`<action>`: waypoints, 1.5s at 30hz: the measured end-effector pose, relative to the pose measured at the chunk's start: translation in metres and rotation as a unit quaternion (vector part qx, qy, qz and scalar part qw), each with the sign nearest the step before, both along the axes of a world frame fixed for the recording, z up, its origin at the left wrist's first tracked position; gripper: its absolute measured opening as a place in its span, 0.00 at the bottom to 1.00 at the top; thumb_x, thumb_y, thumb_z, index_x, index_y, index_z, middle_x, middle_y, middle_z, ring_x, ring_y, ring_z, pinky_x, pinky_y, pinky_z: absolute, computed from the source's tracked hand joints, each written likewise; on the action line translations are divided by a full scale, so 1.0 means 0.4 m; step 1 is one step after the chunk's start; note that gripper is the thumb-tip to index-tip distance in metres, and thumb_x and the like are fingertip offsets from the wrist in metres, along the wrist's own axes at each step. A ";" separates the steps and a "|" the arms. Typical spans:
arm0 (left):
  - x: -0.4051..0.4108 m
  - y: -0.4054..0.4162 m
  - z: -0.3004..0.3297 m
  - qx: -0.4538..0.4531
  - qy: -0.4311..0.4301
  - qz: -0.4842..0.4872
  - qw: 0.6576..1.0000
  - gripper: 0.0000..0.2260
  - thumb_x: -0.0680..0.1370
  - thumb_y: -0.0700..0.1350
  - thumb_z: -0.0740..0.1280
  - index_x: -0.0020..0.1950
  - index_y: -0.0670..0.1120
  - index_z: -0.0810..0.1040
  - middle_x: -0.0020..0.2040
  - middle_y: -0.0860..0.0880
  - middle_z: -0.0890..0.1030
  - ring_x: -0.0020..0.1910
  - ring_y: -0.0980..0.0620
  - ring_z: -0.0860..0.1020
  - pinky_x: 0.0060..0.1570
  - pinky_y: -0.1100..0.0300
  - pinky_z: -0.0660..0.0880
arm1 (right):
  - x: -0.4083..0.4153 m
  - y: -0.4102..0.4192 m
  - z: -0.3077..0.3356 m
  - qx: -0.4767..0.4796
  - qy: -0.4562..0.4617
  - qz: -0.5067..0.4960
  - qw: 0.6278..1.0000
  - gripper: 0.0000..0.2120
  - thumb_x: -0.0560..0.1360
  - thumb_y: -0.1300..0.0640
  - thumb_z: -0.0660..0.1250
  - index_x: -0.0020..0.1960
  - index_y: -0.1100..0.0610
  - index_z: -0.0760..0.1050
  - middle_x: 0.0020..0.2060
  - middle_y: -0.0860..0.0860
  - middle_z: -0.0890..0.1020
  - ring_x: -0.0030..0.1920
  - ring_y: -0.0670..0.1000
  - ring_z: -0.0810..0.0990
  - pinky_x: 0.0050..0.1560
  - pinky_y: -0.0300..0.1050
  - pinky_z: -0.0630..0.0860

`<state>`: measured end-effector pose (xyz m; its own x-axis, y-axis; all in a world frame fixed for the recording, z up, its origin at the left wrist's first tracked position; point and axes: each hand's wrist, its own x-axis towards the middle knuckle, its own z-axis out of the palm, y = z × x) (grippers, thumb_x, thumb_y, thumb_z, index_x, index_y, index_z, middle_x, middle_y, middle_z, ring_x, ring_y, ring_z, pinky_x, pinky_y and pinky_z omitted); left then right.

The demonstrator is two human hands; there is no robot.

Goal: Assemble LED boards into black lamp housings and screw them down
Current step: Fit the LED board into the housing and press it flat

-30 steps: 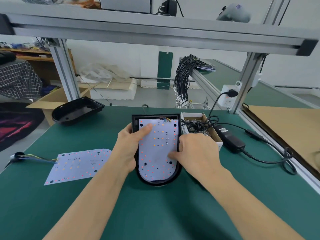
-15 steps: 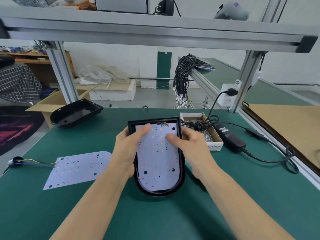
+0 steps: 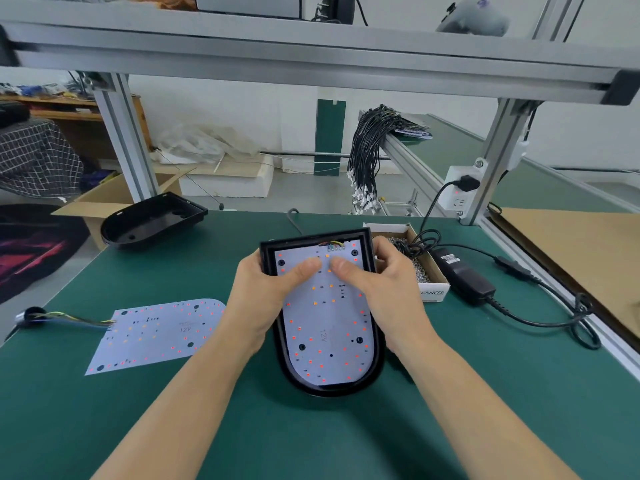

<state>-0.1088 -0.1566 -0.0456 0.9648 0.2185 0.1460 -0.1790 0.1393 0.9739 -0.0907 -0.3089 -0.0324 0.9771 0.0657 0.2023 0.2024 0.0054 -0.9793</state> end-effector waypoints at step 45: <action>-0.080 0.037 0.041 0.041 -0.111 -0.111 0.987 0.12 0.67 0.36 0.73 0.48 0.46 0.84 0.48 0.49 0.86 0.50 0.53 0.83 0.50 0.67 0.75 | 0.040 -0.024 0.024 0.014 0.306 0.322 0.896 0.32 0.72 0.35 0.60 0.57 0.60 0.81 0.55 0.59 0.83 0.56 0.58 0.80 0.67 0.54 0.70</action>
